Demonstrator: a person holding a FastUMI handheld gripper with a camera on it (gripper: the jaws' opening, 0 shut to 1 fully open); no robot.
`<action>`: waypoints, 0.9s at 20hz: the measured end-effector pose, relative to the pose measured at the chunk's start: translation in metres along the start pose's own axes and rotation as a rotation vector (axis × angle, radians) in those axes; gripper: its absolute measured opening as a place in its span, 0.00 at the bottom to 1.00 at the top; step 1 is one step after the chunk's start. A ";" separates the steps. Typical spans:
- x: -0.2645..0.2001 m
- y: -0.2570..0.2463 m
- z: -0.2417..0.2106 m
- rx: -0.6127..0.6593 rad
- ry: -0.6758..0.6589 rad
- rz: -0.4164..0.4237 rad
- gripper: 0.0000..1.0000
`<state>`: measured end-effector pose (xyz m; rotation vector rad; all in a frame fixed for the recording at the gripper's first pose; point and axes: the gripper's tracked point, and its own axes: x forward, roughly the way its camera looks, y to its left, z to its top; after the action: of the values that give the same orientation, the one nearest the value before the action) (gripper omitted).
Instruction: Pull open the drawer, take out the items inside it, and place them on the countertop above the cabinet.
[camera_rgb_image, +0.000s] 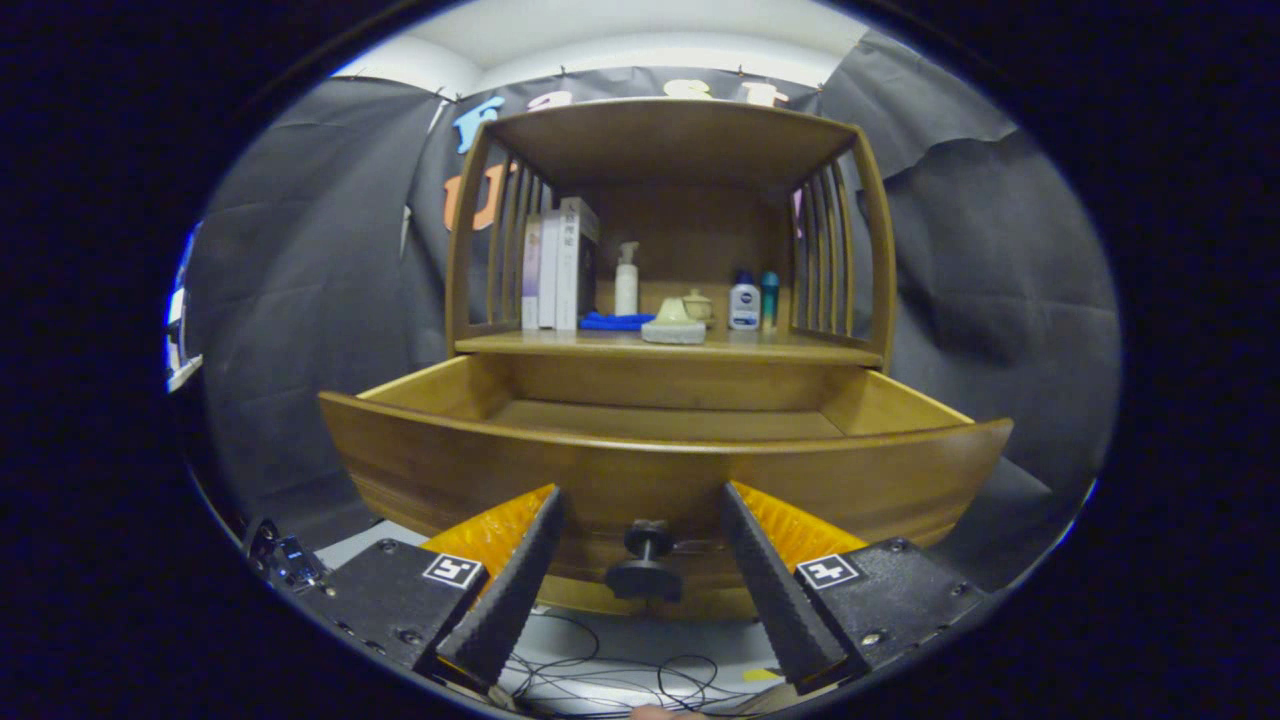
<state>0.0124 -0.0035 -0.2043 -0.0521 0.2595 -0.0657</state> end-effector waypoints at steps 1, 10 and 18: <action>0.001 0.000 -0.001 -0.010 0.000 -0.024 0.99; 0.045 0.003 0.010 0.045 0.020 -0.047 0.99; 0.116 0.003 0.033 0.059 0.047 -0.059 0.99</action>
<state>0.1331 -0.0070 -0.2025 0.0004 0.3027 -0.1333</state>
